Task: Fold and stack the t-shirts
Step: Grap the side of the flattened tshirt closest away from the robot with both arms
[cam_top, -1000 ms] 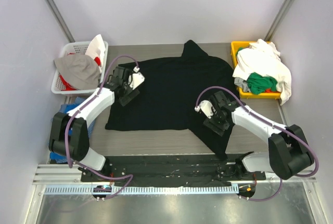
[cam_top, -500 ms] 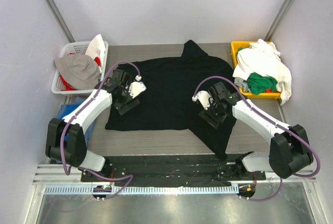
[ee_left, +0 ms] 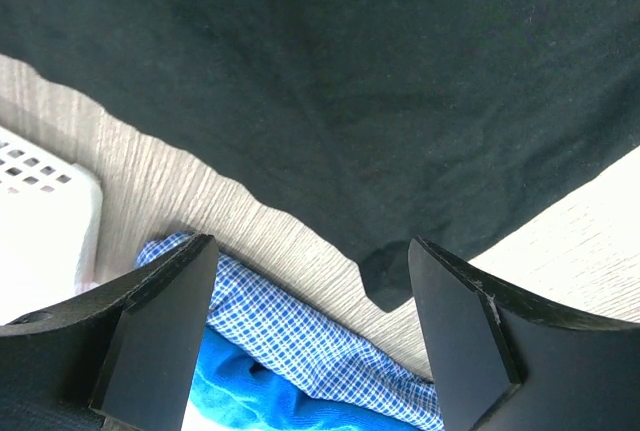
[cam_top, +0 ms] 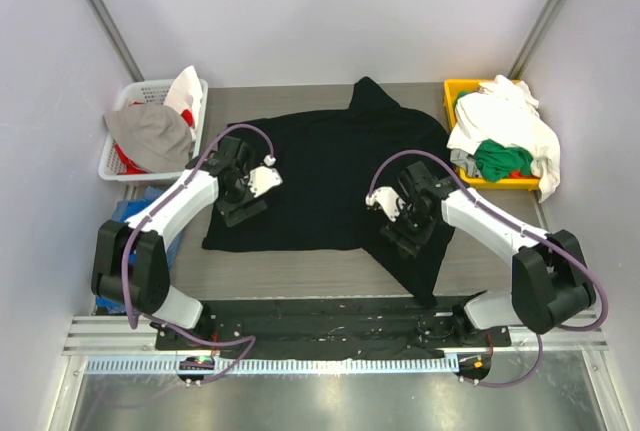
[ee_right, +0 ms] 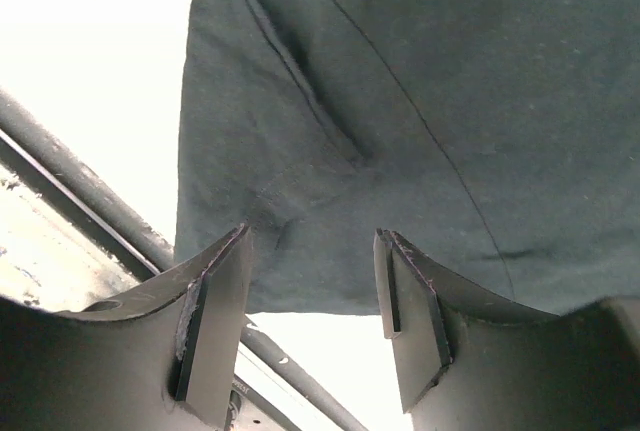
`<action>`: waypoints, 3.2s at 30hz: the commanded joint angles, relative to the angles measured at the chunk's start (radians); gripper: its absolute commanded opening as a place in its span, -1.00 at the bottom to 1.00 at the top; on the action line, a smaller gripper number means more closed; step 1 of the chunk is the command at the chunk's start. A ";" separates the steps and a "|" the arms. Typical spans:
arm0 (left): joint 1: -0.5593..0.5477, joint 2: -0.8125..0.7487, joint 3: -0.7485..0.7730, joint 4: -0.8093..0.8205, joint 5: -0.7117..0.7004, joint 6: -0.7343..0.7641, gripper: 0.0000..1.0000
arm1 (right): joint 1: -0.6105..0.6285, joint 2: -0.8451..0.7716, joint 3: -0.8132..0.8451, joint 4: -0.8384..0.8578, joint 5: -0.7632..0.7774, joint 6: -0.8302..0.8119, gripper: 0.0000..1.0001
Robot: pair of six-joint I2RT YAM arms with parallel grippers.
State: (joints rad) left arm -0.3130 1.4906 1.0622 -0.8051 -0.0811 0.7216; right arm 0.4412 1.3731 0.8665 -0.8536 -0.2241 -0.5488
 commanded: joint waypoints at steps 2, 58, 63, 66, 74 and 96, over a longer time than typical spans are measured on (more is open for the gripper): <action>0.005 0.022 0.044 -0.025 0.023 0.027 0.64 | -0.001 0.024 0.025 -0.001 -0.053 -0.037 0.18; 0.146 0.016 -0.051 -0.025 0.072 0.117 0.55 | -0.004 0.126 0.005 0.094 -0.023 -0.062 -0.98; 0.166 -0.065 -0.100 -0.098 0.164 0.121 0.54 | -0.002 0.107 -0.017 0.103 -0.024 -0.060 -0.98; 0.166 -0.121 -0.160 -0.094 0.190 0.124 0.54 | -0.002 0.104 -0.023 0.113 -0.026 -0.060 -0.98; 0.202 -0.095 -0.242 -0.059 0.198 0.139 0.53 | -0.004 0.095 -0.035 0.117 -0.023 -0.065 -0.98; 0.269 0.049 -0.202 0.020 0.225 0.150 -0.02 | -0.004 0.092 -0.041 0.117 -0.015 -0.053 -0.98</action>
State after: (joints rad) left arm -0.0517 1.5177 0.8307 -0.8154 0.1158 0.8703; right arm 0.4412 1.4921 0.8234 -0.7403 -0.2481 -0.6102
